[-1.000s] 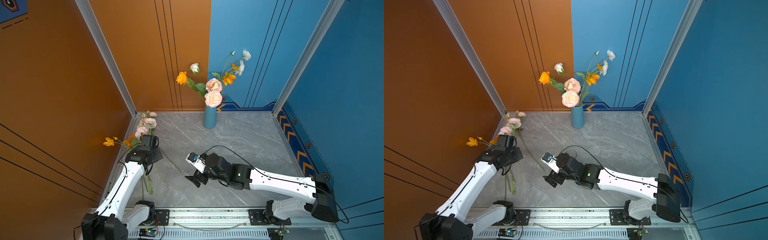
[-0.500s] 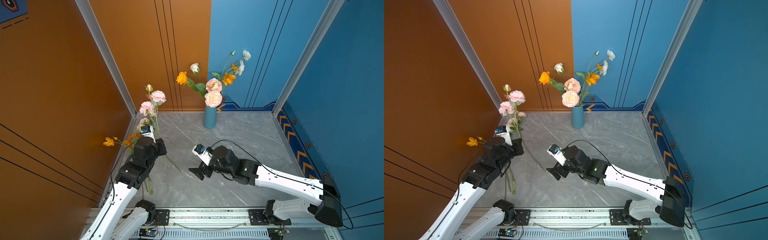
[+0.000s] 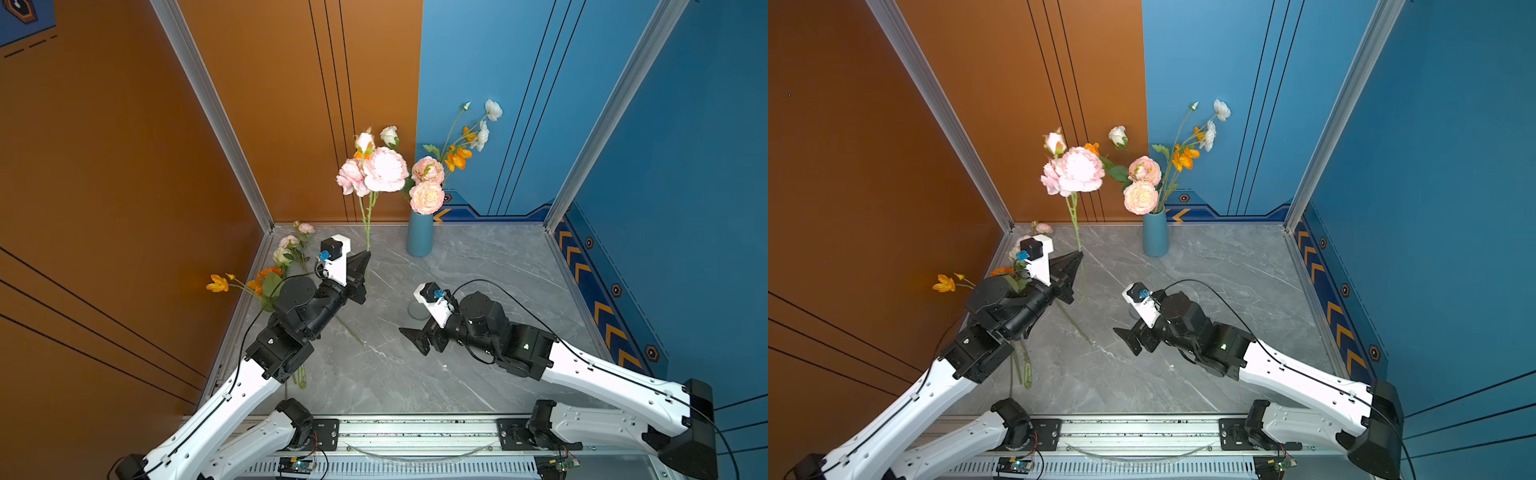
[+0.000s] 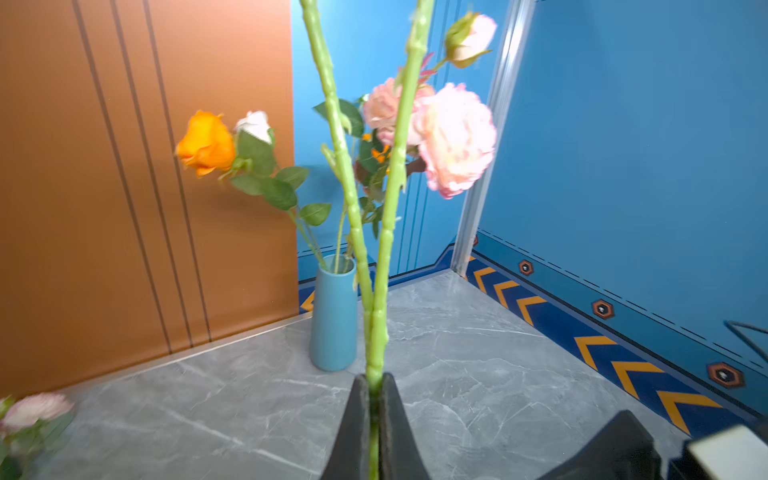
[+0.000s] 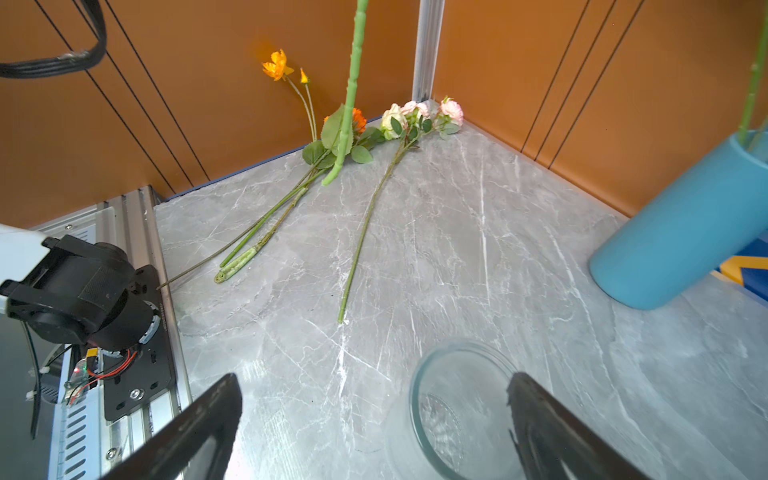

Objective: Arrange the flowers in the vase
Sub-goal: 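Carry the pink roses over the glass jar with the left gripper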

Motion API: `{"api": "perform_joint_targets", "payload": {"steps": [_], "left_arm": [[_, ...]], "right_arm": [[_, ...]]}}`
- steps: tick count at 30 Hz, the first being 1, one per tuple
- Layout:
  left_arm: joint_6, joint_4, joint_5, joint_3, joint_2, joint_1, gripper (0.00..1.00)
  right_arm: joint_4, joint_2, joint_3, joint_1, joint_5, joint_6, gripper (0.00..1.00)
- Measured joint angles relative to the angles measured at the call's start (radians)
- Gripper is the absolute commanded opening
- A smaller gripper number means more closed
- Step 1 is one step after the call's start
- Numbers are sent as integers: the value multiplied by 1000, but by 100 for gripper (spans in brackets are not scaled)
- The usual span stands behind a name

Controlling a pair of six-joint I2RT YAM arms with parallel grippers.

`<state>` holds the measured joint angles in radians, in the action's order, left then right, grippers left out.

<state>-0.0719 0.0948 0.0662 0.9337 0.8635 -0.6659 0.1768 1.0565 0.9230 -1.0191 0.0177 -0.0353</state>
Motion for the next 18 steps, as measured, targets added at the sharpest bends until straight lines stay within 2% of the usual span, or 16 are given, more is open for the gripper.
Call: {"api": "perform_joint_targets", "payload": {"steps": [4,10,18], "left_arm": [[69,64,-27,51,57,-88,0],[84,158,-91,103,167,-147,0],[158,193,-94,116,319,-327,0]], "right_arm": [[38,-96,-29,4,45,-16,100],[103,-224,-74,21,114,-37,100],[184,-351,-122,31,171,-71,100]]}}
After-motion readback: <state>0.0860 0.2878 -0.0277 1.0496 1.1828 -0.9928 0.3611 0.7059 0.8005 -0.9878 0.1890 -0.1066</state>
